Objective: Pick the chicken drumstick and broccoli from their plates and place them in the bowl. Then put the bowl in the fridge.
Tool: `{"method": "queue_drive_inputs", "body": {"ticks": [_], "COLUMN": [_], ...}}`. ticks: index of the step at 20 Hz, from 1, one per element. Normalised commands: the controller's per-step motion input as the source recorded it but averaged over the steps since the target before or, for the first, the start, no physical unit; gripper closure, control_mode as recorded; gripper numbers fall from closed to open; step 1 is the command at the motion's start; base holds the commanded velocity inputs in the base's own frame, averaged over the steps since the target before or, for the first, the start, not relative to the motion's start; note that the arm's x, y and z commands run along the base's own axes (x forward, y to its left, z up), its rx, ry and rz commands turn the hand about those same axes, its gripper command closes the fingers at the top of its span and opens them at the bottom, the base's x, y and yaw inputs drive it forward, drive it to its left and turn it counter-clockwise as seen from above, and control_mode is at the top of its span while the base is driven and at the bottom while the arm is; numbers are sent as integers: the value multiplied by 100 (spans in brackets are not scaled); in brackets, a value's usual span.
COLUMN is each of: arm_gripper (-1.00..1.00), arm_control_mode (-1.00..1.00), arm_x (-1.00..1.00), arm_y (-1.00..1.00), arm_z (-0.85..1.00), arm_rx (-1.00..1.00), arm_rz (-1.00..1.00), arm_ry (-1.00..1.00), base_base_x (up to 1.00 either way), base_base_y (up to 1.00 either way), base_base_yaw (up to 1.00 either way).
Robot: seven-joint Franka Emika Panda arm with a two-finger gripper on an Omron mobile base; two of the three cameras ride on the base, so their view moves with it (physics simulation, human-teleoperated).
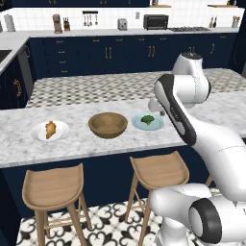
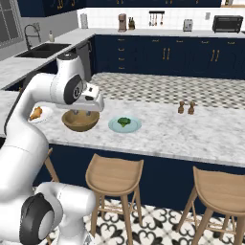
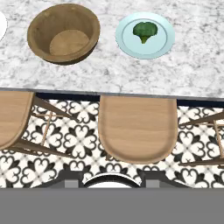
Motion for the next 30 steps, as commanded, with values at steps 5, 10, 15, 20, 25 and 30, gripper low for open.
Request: {"method": "queue_drive_inputs", "body": {"ticks": [5,10,15,20,25,30], "arm_gripper": [-100,-100,-100,-100,-100,-100], "arm_control_mode": [-100,-100,-100,-100,-100,-100], "arm_x": [31,93,100,86,58,48], "arm_y": [-20,-46,-21,0,0,0], "arm_z": [-6,-20,-25,-15,-21,-35], "arm_rx": [0,0,0,-4,-11,-9], "arm_rz": [13,19,9,0,-2,0], "arm_ry": [0,0,0,1,3,0], "base_base_x": [0,0,0,0,0,0], "base_base_y": [0,0,0,0,0,0], "base_base_yaw": [0,0,0,0,0,0]}}
